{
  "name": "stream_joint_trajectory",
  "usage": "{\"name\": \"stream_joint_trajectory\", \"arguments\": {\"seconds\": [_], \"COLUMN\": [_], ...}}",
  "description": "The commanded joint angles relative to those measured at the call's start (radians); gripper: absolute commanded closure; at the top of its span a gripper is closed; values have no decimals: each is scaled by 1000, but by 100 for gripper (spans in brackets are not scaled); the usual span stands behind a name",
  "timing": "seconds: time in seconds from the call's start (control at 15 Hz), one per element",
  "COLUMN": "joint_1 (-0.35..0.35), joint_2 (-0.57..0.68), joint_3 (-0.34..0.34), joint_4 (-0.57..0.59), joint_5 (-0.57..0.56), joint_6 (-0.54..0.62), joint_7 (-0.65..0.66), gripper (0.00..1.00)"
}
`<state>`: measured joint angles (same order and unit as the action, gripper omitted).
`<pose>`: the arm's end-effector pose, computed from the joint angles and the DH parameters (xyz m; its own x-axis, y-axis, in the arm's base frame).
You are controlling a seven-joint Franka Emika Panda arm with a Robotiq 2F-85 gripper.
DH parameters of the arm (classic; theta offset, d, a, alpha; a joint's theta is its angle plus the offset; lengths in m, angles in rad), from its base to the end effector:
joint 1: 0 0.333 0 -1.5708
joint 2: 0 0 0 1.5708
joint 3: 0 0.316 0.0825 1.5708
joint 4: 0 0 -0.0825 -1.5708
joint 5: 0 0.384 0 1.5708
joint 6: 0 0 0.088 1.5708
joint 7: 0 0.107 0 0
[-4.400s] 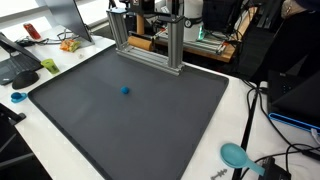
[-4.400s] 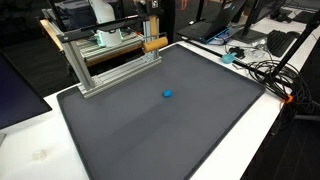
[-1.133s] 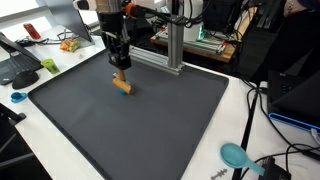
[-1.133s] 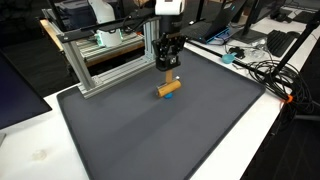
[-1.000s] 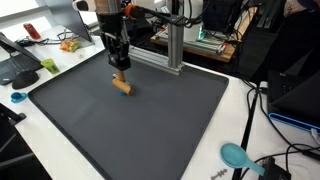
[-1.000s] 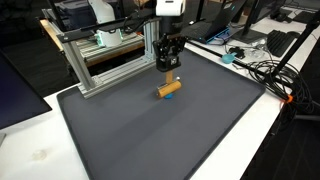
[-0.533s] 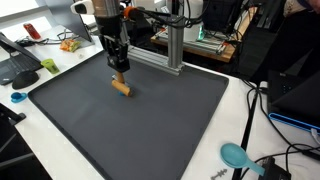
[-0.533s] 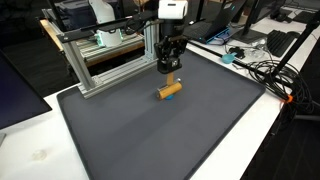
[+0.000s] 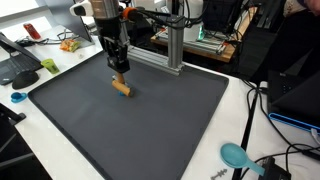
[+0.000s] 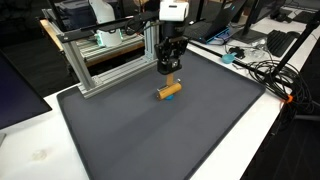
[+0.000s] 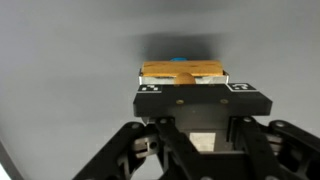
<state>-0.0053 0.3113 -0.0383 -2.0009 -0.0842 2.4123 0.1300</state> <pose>0.6120 -0.0263 0.3125 0.9886 -0.1071 0.1062 -0.1139 -0.9916 0.0605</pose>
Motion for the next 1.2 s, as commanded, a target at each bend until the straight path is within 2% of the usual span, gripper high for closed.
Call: {"name": "stream_joint_trajectory", "arguments": {"seconds": [0.0, 1.13], "joint_1": [9, 5], "joint_2": [64, 85], "joint_3": [-9, -4], "joint_4": [21, 25], "joint_5": [-9, 5], "joint_6": [-10, -30], "joint_7": [14, 2], "gripper": [78, 78]}}
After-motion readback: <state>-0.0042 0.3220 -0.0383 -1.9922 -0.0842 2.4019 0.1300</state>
